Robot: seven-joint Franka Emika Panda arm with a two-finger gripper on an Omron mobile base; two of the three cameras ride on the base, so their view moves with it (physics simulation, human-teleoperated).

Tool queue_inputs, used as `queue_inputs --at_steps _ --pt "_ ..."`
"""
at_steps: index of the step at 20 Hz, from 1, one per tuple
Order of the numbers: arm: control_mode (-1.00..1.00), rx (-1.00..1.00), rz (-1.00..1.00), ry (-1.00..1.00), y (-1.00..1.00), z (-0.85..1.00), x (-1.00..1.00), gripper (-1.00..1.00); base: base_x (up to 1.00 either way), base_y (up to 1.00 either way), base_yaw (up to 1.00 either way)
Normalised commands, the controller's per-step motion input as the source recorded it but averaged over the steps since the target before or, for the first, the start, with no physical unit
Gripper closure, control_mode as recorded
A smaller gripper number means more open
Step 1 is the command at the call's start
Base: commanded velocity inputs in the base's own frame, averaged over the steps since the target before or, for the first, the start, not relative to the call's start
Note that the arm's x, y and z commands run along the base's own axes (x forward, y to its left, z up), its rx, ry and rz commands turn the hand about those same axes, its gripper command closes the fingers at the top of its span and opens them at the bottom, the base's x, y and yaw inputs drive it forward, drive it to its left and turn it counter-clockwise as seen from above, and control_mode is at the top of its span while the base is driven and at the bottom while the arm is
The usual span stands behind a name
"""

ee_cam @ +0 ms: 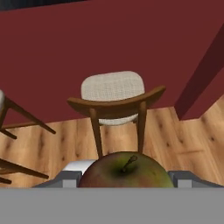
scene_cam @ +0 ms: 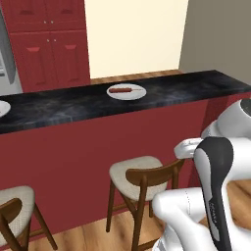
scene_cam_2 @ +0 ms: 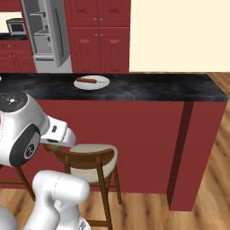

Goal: Pick up the apple and peach from the fridge and place one fruit on each plate on the dining counter.

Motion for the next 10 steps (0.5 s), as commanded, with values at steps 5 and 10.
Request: queue_inputs --at_steps 5,10 --pt "1.0 0.0 0.0 0.0 0.0 0.0 0.0 1.0 0.15 0.17 -0.03" --pt "1.0 0.0 0.0 0.0 0.0 0.0 0.0 1.0 0.0 0.0 0.0"
